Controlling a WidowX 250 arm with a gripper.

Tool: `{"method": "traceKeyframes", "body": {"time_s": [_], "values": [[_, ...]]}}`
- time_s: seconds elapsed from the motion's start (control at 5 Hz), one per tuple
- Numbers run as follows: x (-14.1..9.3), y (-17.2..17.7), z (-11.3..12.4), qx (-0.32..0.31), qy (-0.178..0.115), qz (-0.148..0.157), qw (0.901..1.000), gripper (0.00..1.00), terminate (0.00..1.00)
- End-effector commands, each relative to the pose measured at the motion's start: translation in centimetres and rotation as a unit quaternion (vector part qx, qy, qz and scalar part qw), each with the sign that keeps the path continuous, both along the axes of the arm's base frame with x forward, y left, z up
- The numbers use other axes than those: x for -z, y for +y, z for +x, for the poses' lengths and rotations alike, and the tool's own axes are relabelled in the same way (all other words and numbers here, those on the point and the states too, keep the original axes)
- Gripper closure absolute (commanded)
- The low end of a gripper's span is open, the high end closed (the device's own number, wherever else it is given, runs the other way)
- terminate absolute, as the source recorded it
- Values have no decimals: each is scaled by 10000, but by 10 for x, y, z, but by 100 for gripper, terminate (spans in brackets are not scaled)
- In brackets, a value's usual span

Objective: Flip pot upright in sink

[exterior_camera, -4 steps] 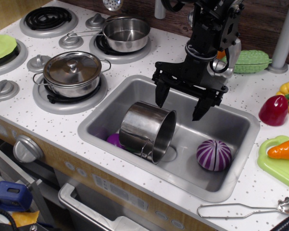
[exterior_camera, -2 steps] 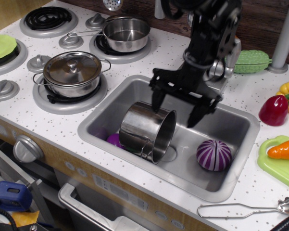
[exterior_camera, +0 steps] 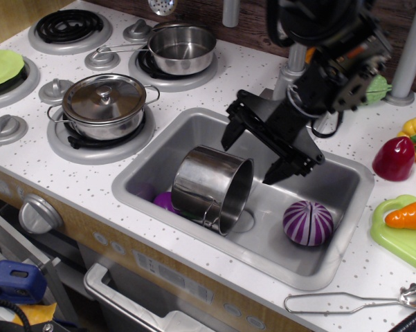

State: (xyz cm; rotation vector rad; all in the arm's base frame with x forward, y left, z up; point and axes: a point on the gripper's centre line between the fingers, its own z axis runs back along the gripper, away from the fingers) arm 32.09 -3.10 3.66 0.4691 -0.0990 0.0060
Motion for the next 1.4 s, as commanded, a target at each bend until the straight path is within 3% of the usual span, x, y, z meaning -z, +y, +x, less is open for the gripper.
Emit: {"method": "traceKeyframes", "body": {"time_s": [0.0, 0.4, 1.0, 1.2], "values": [[-5, 0, 7, 6, -342, 106, 9994, 0, 0], [23, -2, 2, 41, -707, 367, 9968, 0, 0], [32, 29, -3, 410, -715, 634, 9946, 0, 0], [32, 34, 0, 433, -701, 522, 9952, 100, 0]]}}
